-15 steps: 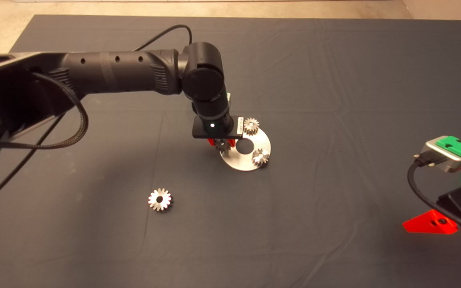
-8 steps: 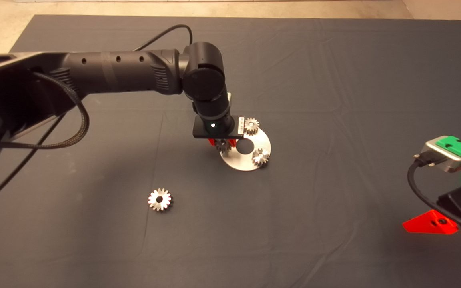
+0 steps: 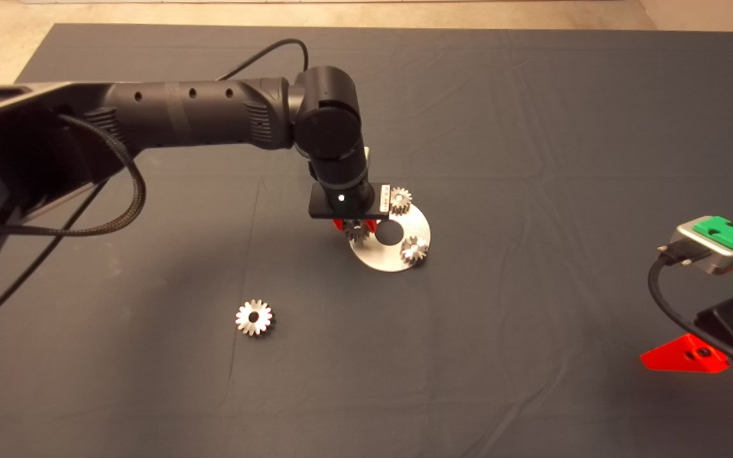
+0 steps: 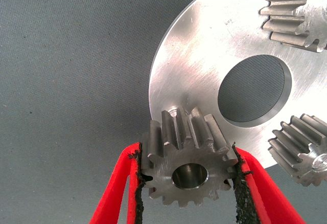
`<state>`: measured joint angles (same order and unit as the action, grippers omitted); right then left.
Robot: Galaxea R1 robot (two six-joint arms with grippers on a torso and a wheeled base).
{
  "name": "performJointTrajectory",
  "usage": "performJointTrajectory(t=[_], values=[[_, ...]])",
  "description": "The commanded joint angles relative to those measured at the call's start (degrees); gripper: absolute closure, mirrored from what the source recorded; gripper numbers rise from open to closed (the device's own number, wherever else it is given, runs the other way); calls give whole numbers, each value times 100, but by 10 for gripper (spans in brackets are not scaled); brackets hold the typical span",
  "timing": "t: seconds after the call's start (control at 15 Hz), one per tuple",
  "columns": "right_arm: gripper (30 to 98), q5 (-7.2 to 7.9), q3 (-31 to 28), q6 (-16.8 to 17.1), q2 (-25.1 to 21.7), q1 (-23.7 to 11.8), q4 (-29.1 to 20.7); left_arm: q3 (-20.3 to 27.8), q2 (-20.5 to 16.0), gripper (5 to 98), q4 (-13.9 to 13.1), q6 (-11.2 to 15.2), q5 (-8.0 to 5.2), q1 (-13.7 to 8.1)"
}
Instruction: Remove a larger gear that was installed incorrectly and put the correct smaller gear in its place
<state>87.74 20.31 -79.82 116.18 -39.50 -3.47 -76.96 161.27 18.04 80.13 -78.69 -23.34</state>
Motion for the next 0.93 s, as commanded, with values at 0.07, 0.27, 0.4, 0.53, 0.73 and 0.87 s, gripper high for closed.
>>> performJointTrajectory(t=[0.07,0.27,0.4,0.53,0.73,0.87], values=[[308,499,-11,2,-11,-67,-189,-37,24,700,24,-15,-6,-100],[308,499,-11,2,-20,-67,-189,0,34,699,24,-6,-14,-100],[308,499,-17,-1,-20,-67,-189,42,32,699,24,11,-15,-100],[308,499,-18,1,-20,-67,-189,94,24,699,7,47,-66,-100],[308,499,-19,-7,-20,-67,-189,86,32,700,6,212,-424,-109],[308,499,-13,-5,-20,-67,-189,86,50,700,24,292,-586,-109]])
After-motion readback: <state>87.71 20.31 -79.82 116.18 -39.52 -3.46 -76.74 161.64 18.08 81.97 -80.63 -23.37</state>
